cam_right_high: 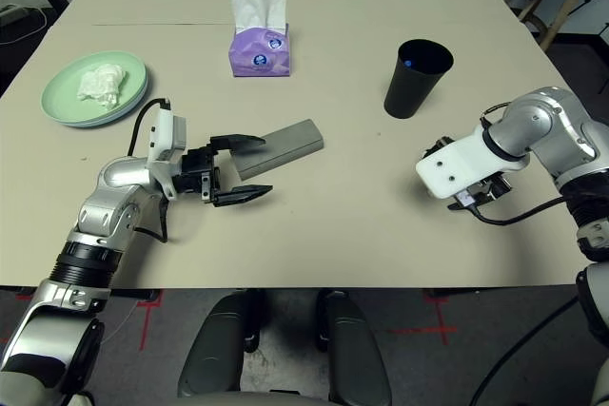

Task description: Organize and tidy the items on the table.

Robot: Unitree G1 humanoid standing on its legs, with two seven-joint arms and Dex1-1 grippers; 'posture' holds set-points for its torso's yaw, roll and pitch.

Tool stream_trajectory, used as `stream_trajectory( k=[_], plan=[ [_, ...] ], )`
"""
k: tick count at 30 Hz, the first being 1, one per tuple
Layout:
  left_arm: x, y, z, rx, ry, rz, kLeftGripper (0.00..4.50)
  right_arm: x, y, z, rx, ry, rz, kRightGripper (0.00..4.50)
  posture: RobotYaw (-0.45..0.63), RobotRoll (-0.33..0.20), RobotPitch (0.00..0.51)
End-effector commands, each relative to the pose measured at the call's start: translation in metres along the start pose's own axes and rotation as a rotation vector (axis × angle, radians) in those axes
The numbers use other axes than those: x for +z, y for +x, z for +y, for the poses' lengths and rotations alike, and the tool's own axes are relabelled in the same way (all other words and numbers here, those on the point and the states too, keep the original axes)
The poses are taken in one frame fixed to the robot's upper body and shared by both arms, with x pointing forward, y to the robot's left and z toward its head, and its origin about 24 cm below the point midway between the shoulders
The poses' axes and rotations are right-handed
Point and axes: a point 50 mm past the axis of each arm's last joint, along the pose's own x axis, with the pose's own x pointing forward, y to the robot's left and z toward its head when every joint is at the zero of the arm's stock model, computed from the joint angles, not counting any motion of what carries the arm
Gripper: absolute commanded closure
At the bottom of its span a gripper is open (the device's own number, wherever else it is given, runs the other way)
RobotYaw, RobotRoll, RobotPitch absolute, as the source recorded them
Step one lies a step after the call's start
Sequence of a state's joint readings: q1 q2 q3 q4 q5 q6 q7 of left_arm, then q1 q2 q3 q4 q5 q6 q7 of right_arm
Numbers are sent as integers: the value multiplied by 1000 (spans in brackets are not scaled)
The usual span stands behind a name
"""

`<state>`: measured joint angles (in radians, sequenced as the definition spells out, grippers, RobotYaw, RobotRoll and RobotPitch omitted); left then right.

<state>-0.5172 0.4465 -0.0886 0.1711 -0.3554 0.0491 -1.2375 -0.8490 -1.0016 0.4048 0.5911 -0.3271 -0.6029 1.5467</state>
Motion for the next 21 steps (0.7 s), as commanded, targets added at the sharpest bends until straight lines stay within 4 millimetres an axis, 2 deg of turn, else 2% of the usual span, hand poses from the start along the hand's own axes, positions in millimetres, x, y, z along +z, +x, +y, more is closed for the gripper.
stream_trajectory(
  k=[1,5,7,13,16,21],
  plan=[
    [1,1,-2,-7,1,-6,0,-4,4,5,62,7,16,2014,126,0,237],
    [1,1,-2,-7,4,-7,0,-4,2,4,64,2,17,3548,124,0,232],
    [1,1,-1,-6,5,-6,0,-3,2,2,60,1,17,4081,121,0,227],
    [1,0,2,-6,9,-2,0,4,-8,-9,0,36,-36,4078,98,0,195],
    [2,-1,5,-13,14,2,0,15,-19,-17,-72,145,-169,4078,80,0,175],
    [4,-3,10,-17,17,4,0,37,-50,-22,-172,351,-448,4078,50,0,148]
  ],
)
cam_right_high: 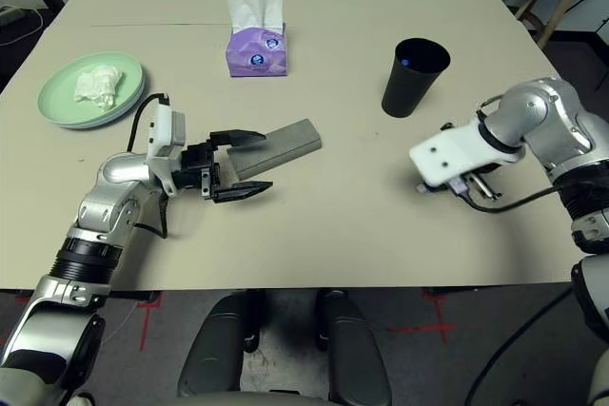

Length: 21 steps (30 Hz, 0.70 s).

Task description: Organize and tidy the items on the table.

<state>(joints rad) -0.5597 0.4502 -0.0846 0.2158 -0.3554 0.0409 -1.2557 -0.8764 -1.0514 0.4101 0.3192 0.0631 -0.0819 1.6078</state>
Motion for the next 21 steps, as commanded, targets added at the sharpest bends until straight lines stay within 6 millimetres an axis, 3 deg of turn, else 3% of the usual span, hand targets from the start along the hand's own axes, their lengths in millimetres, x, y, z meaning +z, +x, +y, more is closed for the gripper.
stream_trajectory(
  k=[1,4,10,15,21],
  plan=[
    [0,-2,3,-11,6,3,0,18,-16,-2,-94,144,-219,4078,45,0,146],
    [-1,-3,6,-7,7,4,0,28,-19,-7,-233,231,-387,4078,35,0,141],
    [-1,-3,7,24,12,-10,0,41,-1,-6,-528,397,-737,4078,27,0,131],
    [-2,-7,5,36,8,-4,0,47,9,-11,-731,456,-881,4078,32,0,125],
    [-2,-7,8,39,12,4,0,55,-4,-26,-818,493,-1011,4078,37,0,119]
  ],
)
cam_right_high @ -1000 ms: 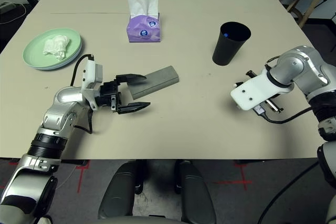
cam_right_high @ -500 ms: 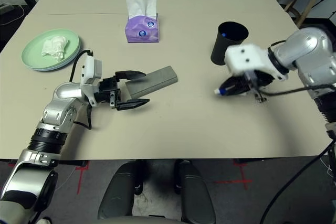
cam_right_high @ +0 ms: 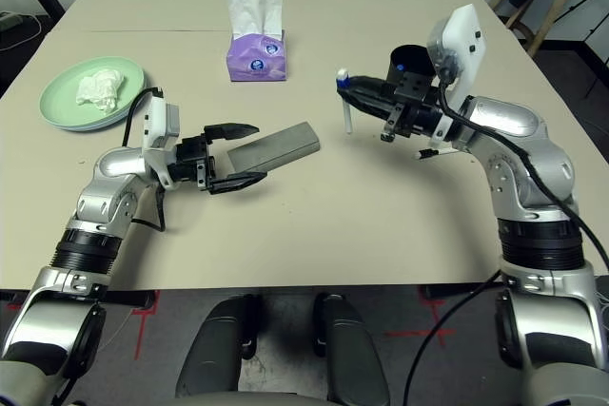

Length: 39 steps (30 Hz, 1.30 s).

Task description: Organize and tidy the items on the table.

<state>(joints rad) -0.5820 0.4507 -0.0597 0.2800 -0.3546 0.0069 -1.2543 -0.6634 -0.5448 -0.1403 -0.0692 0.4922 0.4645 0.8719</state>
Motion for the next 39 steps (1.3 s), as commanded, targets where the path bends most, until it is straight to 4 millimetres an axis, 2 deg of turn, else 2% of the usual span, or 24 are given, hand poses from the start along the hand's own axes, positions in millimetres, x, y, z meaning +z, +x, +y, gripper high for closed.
stream_trajectory(
  k=[1,4,9,22,31,39],
  plan=[
    [0,0,0,-4,12,11,0,16,-1,-12,-74,18,-84,4078,37,0,119],
    [1,0,1,-2,16,11,0,25,-1,-29,-215,34,-134,4078,40,0,117],
    [1,0,1,0,18,10,0,29,-5,-51,-435,35,-164,4078,38,0,119],
    [4,0,5,18,17,1,0,23,8,-72,-755,-22,-92,4078,37,0,131],
    [24,-10,33,157,40,-52,0,21,8,-69,-794,-2,-74,4078,29,0,144],
    [21,-13,33,175,26,-43,0,14,2,-70,-838,13,-38,4078,32,0,149]
  ],
)
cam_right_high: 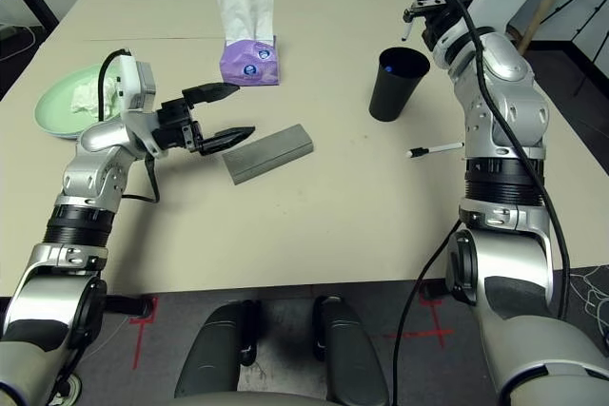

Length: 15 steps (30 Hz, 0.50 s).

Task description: Organize and tidy the items on the table.

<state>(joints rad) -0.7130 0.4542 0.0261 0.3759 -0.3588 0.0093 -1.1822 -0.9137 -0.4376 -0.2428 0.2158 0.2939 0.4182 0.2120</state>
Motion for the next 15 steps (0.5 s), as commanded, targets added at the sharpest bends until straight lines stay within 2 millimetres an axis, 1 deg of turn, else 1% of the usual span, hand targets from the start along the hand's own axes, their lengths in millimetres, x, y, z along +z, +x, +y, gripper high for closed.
stream_trajectory(
  k=[1,10,12,13,15],
  plan=[
    [-6,-5,0,20,-24,17,0,-4,-4,-3,-25,-6,23,4078,32,0,149],
    [-8,-7,-1,24,-31,28,0,-10,-5,-3,-35,-7,53,4078,31,0,153],
    [-8,-7,-2,21,-33,31,0,-11,-5,-3,-39,-6,59,3308,31,0,153],
    [-8,-7,-2,20,-33,33,0,-11,-5,-3,-37,-8,60,3031,31,0,153],
    [-8,-8,-2,20,-35,33,0,-11,-5,-3,-36,-11,60,2226,30,0,153]
  ],
)
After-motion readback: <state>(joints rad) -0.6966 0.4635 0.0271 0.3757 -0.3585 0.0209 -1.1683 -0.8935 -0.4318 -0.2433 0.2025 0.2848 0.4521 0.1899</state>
